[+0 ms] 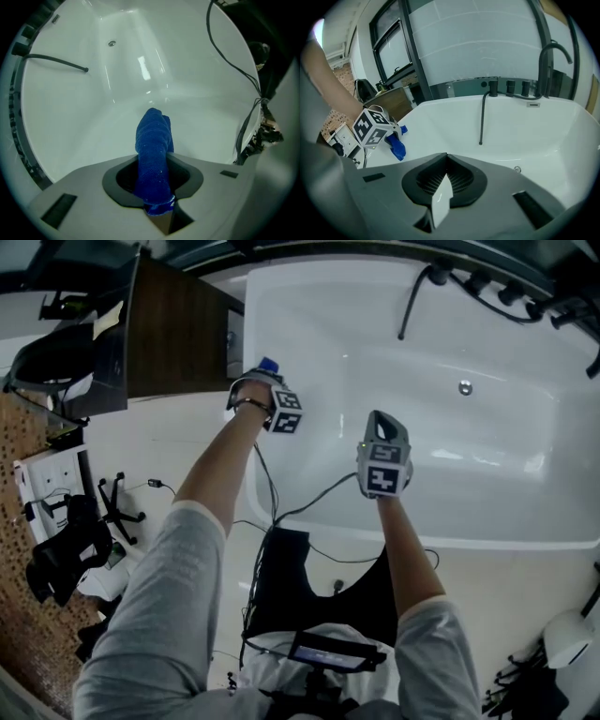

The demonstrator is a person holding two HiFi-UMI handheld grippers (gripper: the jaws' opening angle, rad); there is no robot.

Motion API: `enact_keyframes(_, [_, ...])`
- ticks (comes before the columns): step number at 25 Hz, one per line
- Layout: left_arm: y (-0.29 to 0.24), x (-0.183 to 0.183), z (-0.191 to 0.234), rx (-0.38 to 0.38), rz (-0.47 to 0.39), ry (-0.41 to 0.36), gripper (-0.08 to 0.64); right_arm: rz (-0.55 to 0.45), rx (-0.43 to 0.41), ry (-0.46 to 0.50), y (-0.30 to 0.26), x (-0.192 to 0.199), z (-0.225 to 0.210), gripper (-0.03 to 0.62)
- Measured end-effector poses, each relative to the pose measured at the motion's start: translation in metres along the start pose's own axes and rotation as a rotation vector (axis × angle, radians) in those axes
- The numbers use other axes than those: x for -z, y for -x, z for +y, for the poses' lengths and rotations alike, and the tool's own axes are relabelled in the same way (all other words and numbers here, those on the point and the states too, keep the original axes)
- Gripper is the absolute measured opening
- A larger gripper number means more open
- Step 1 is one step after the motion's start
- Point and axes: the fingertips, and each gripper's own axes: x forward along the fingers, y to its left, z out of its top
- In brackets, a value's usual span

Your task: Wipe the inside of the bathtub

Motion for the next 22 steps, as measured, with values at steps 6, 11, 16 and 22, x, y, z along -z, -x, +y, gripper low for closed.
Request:
enact_keyframes(6, [0.022, 0.026, -0.005, -0.038, -0.006, 0.052, 0.120, 0.001, 0.012, 0.013, 0.031, -0.009, 0.006, 0.009])
enact_keyframes(11, [0.045, 0.056, -0.012, -0.069, -0.041, 0.187, 0.120, -0.014, 0.022, 0.034, 0.058, -0.021, 0.001, 0.009])
enact_keyframes(16, [0.094, 0.069, -0.012, -0.137, -0.223, 0.493, 0.120, -0.053, -0.003, 0.057, 0.087, -0.040, -0.003, 0.009])
enact_keyframes(22, [0.144, 0.063, -0.023, -0.200, -0.369, 0.761, 0.121, -0.085, -0.052, 0.101, 0.115, -0.056, -0.012, 0.009])
